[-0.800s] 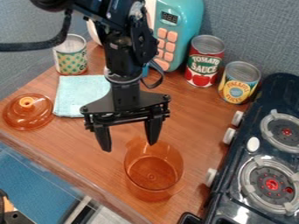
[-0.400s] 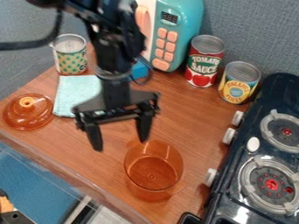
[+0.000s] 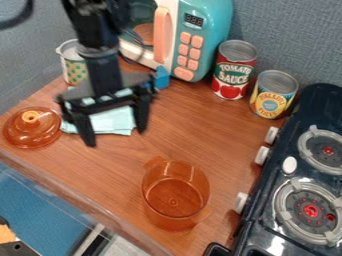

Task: Grab the pot lid and covers the pot

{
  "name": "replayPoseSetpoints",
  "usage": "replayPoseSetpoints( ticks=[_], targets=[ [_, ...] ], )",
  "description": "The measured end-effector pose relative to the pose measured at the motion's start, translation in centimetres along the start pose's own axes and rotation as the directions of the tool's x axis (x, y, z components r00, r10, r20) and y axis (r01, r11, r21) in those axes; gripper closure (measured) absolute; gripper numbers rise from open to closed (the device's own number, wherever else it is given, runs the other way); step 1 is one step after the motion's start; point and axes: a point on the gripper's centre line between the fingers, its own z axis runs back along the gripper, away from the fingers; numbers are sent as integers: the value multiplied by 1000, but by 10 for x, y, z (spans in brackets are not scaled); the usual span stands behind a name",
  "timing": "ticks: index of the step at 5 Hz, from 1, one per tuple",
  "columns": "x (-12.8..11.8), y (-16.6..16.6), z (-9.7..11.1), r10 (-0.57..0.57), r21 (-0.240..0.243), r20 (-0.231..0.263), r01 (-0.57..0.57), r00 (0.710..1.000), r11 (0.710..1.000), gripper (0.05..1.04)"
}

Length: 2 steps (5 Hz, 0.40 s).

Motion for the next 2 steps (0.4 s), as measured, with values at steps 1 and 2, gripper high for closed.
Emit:
replayPoseSetpoints(
  ticks=[1,2],
  targets=[
    [26,29,8,112,37,83,-116,990,993,83],
    [52,64,13,232,63,159,-244,960,968,83]
  ],
)
